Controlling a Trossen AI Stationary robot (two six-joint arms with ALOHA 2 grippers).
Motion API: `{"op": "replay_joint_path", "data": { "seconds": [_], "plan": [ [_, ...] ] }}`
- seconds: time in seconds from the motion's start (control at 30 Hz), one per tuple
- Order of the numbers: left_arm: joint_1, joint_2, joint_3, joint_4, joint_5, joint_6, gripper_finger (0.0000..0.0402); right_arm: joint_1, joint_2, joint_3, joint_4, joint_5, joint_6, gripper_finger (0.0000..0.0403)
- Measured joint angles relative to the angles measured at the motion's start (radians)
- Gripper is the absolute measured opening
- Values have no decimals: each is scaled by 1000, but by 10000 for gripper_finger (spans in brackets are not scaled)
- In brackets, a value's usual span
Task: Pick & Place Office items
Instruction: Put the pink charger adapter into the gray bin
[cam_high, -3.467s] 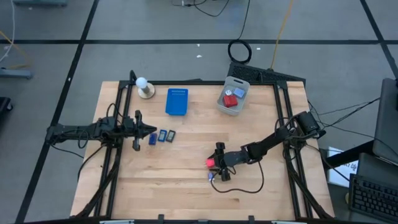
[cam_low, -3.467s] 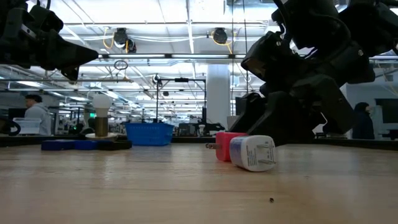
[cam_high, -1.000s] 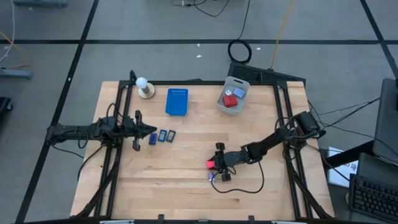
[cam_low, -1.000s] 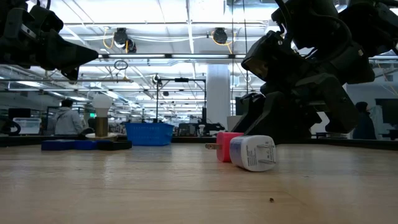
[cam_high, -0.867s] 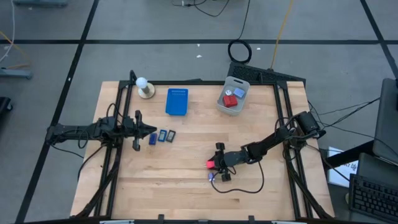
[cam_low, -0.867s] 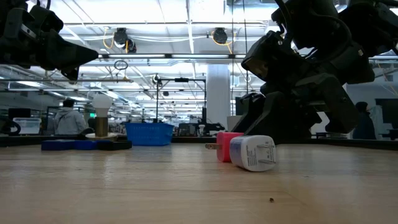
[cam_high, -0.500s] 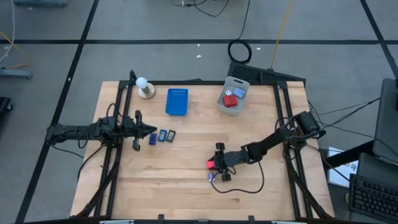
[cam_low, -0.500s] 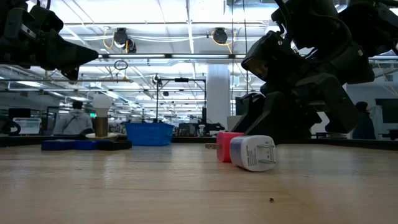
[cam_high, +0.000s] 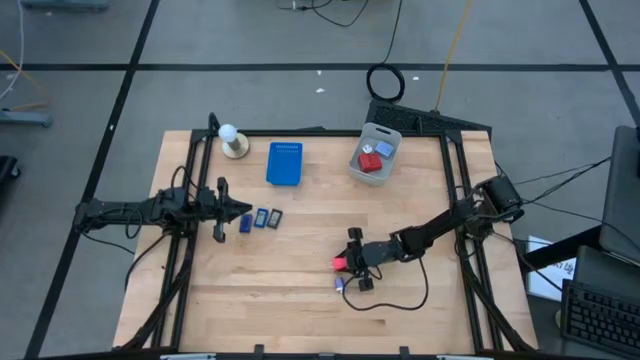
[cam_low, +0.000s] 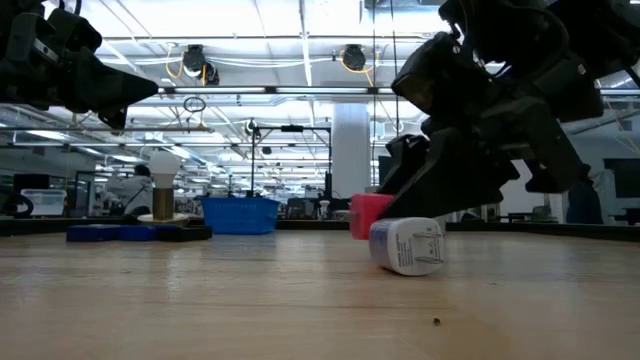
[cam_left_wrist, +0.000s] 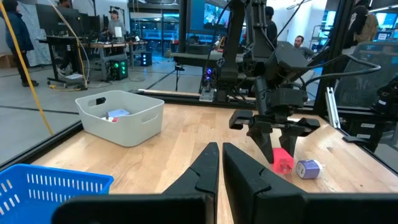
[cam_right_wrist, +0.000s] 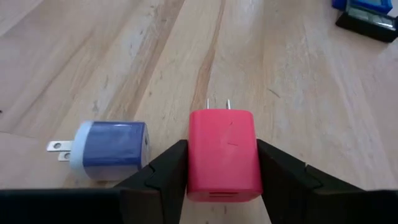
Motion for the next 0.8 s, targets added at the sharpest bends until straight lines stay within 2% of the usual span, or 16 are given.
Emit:
{"op": "replay_joint_path", "data": {
  "seconds": [0.47,0.8],
  "plan": [
    [0,0,0,0,0,0,21,0,-163,-10,-193,3,1,156],
    [0,0,0,0,0,0,21,0,-386,-152,-193,23,56,159]
  ]
}}
